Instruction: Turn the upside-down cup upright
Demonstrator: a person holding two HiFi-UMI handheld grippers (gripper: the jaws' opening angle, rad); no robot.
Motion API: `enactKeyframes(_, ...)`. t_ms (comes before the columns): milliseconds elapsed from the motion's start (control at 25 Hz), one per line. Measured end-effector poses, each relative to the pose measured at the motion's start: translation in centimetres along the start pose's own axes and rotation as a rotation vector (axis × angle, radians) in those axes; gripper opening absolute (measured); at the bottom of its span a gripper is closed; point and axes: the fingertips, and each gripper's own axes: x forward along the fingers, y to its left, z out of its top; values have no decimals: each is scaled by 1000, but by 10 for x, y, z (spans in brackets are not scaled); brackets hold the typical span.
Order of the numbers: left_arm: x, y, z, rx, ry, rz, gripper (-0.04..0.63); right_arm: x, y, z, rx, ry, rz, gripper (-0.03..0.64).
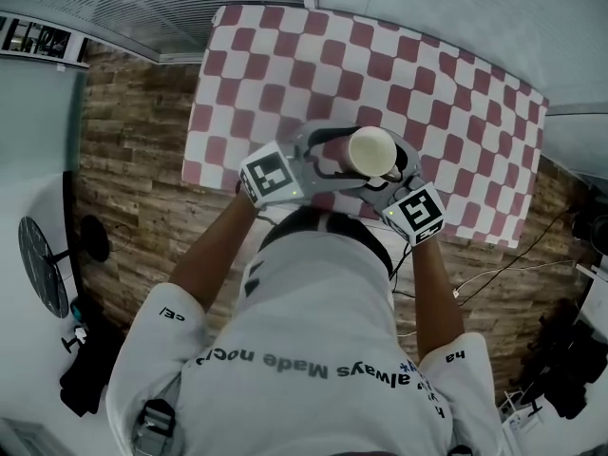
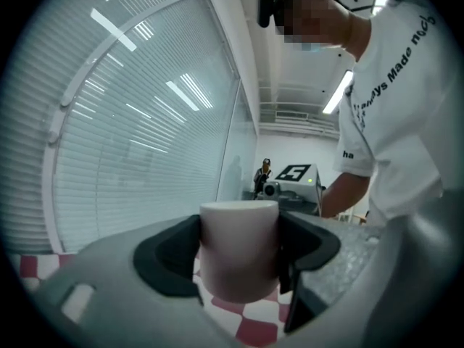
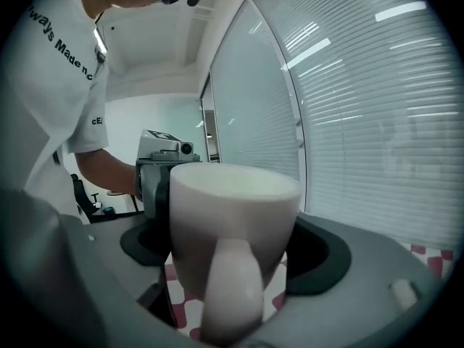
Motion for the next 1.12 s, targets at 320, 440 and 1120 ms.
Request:
enactKeyframes(320, 5, 15, -62, -55, 37, 14, 348, 24, -11, -60, -7, 116, 1, 456)
enactKeyframes(440, 7, 22, -83, -60, 57, 19, 348, 32, -17, -79, -18, 136, 5, 456)
enactKeyframes(1120, 17, 40, -161, -66, 142, 31, 345, 62, -36, -158, -81, 216, -3, 453)
